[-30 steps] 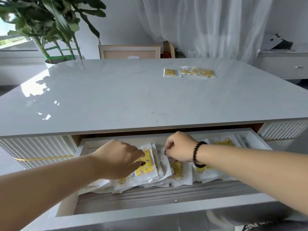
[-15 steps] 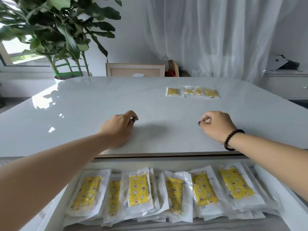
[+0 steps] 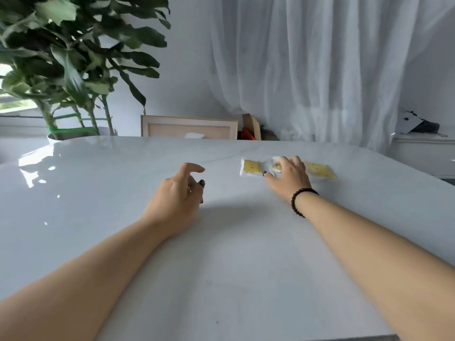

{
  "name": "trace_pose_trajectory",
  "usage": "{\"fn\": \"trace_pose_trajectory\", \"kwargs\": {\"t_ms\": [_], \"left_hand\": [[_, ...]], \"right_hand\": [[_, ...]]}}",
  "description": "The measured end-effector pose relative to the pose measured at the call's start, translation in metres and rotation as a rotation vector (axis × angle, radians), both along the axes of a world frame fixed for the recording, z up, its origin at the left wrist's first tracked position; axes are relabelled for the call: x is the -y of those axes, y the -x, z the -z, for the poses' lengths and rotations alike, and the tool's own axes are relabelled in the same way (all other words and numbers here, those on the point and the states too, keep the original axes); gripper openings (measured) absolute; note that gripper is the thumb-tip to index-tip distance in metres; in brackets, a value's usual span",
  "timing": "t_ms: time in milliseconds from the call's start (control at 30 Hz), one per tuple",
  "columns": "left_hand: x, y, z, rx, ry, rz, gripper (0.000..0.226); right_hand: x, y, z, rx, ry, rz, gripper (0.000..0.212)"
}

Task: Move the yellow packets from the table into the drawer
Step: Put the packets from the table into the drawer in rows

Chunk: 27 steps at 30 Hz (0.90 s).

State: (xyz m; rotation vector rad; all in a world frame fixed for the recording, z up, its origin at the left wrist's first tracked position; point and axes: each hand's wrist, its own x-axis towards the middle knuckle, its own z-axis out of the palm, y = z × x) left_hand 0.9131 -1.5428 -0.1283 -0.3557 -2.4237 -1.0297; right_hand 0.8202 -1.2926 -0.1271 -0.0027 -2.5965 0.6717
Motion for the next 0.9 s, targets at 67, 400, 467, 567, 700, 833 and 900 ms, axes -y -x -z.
{"fn": "trace_pose_trajectory", "kwargs": {"t_ms": [67,400,467,567,700,833,900], "left_hand": [[0.003,0.005,-0.001,0.046,-0.168,-0.004,0.020],[0.001,0.005,-0.001,0.104,-0.345,0.005,0.023],[0.000,0.003,-0.002,0.105,-0.330,-0.007,0.022],[-0.001,-0.001,-0.004,0.117,-0.274,-0.013,0.024],[-0.002,-0.002,-0.003,0.141,-0.183,0.017,0.026],[-0.002,-0.003,-0.001,0.116,-0.168,0.033,0.032],[-0.001,-0.002,-0.002,0.104,-0.185,0.041,0.033]], "right_hand": [[0.010,0.016,-0.001,0.103,-0.038,-0.086,0.049],[0.019,-0.003,0.000,0.307,0.196,-0.366,0.040],[0.022,-0.009,0.000,0.201,0.232,-0.353,0.034],[0.022,-0.005,0.002,-0.004,-0.027,-0.217,0.043],[0.012,0.009,0.002,0.103,-0.203,-0.005,0.059],[-0.023,0.022,-0.004,0.203,-0.136,0.204,0.068],[-0.032,0.023,-0.007,0.362,-0.084,0.163,0.073]]}}
